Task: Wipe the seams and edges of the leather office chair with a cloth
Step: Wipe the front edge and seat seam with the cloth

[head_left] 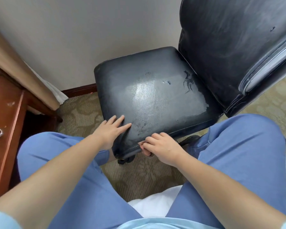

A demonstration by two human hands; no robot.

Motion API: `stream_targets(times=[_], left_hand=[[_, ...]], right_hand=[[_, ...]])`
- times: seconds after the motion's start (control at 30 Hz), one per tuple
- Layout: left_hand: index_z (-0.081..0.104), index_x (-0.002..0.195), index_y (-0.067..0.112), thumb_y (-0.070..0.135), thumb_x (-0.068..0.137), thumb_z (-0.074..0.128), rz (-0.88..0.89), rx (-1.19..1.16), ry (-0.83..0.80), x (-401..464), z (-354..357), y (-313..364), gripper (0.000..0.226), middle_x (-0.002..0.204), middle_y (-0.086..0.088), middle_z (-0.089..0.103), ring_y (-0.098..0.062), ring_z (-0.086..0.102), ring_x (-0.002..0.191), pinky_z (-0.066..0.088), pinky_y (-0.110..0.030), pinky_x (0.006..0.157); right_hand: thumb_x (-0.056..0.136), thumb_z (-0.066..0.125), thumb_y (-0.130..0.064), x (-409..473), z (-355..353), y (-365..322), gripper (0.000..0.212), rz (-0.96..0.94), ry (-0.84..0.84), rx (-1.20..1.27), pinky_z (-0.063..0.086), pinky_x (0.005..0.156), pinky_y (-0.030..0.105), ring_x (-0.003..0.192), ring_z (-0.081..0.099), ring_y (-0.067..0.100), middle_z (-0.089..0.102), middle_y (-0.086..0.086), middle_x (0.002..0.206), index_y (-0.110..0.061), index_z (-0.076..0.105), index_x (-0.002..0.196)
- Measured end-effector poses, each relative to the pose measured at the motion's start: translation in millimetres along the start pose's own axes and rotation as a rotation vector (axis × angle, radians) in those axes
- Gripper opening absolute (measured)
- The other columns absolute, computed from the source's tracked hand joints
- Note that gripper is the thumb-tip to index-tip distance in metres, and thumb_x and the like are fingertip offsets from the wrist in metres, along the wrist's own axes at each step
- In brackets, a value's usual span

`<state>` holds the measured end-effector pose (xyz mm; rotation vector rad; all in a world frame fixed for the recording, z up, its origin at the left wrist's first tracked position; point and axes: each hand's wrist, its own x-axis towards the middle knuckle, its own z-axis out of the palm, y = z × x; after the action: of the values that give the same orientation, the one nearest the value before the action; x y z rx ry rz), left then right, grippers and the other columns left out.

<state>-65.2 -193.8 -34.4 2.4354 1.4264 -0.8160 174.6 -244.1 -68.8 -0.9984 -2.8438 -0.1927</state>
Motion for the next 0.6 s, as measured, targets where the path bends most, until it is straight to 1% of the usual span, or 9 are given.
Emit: stream_targets(times=[0.07, 0.1, 0.2, 0.27, 0.3, 0.33, 0.37, 0.47, 0.6], left_hand=[[-0.015, 0.15, 0.039, 0.003, 0.085, 0.061, -0.053, -0.074, -0.052, 0, 4, -2, 0.106, 0.16, -0.002, -0.022, -0.032, 0.001, 0.148, 0.038, -0.041, 0.108], [-0.016, 0.149, 0.039, 0.003, 0.084, 0.063, -0.059, -0.113, -0.047, 1, 6, 0, 0.108, 0.159, -0.001, -0.022, -0.033, 0.002, 0.148, 0.041, -0.04, 0.106], [-0.013, 0.151, 0.038, 0.016, 0.079, 0.075, -0.07, -0.151, -0.013, 3, 8, 4, 0.116, 0.161, -0.001, -0.018, -0.035, 0.005, 0.148, 0.039, -0.041, 0.109], [-0.008, 0.152, 0.037, 0.02, 0.078, 0.078, -0.075, -0.145, 0.011, 4, 7, 2, 0.115, 0.162, 0.001, -0.013, -0.033, 0.01, 0.148, 0.039, -0.04, 0.109], [-0.006, 0.152, 0.037, 0.022, 0.078, 0.078, -0.076, -0.143, 0.03, 4, 7, 0, 0.113, 0.162, 0.002, -0.011, -0.031, 0.013, 0.148, 0.039, -0.039, 0.108], [-0.004, 0.153, 0.035, 0.023, 0.078, 0.078, -0.076, -0.141, 0.049, 4, 8, -1, 0.112, 0.162, 0.003, -0.008, -0.03, 0.015, 0.147, 0.039, -0.038, 0.107], [-0.003, 0.153, 0.034, 0.024, 0.079, 0.078, -0.077, -0.141, 0.058, 4, 8, -2, 0.111, 0.163, 0.004, -0.007, -0.029, 0.016, 0.147, 0.039, -0.037, 0.108], [-0.001, 0.154, 0.031, 0.022, 0.079, 0.077, -0.083, -0.155, 0.076, 4, 11, 0, 0.108, 0.163, 0.006, -0.004, -0.028, 0.018, 0.147, 0.037, -0.037, 0.108], [0.003, 0.154, 0.03, 0.021, 0.078, 0.078, -0.086, -0.149, 0.11, 2, 12, 8, 0.107, 0.163, 0.006, 0.0, -0.028, 0.022, 0.146, 0.04, -0.036, 0.104]], right_hand=[[0.069, 0.049, -0.015, -5, 2, 2, 0.025, 0.052, 0.016, 0.03, 0.042, 0.058, 0.029, 0.073, 0.057, 0.019, 0.06, -0.005, 0.085, -0.019, 0.062, 0.09], [0.071, 0.046, -0.014, -6, 3, 0, 0.025, 0.079, 0.03, 0.052, 0.042, 0.058, 0.029, 0.073, 0.057, 0.02, 0.06, -0.004, 0.085, -0.019, 0.06, 0.09], [0.077, 0.037, -0.013, -2, 7, -11, 0.03, 0.131, 0.074, 0.108, 0.041, 0.058, 0.03, 0.074, 0.057, 0.02, 0.062, -0.003, 0.089, -0.017, 0.062, 0.091], [0.078, 0.041, -0.014, 3, 10, -17, 0.027, 0.129, 0.08, 0.105, 0.042, 0.058, 0.03, 0.075, 0.058, 0.019, 0.063, -0.004, 0.09, -0.017, 0.065, 0.091], [0.077, 0.047, -0.013, 5, 12, -19, 0.022, 0.128, 0.082, 0.104, 0.042, 0.058, 0.03, 0.075, 0.058, 0.019, 0.062, -0.004, 0.089, -0.017, 0.065, 0.091], [0.075, 0.053, -0.012, 8, 13, -20, 0.02, 0.13, 0.085, 0.106, 0.041, 0.058, 0.03, 0.075, 0.057, 0.019, 0.062, -0.004, 0.089, -0.017, 0.064, 0.091], [0.075, 0.055, -0.012, 9, 15, -22, 0.02, 0.132, 0.09, 0.107, 0.041, 0.058, 0.031, 0.075, 0.057, 0.019, 0.062, -0.005, 0.089, -0.017, 0.064, 0.091], [0.079, 0.045, -0.015, 14, 15, -28, 0.024, 0.11, 0.105, 0.122, 0.042, 0.059, 0.031, 0.076, 0.056, 0.019, 0.062, -0.004, 0.09, -0.018, 0.064, 0.093], [0.075, 0.048, -0.015, 27, 11, -38, 0.021, 0.038, 0.078, 0.076, 0.038, 0.059, 0.03, 0.073, 0.054, 0.018, 0.06, -0.005, 0.083, -0.019, 0.063, 0.089]])
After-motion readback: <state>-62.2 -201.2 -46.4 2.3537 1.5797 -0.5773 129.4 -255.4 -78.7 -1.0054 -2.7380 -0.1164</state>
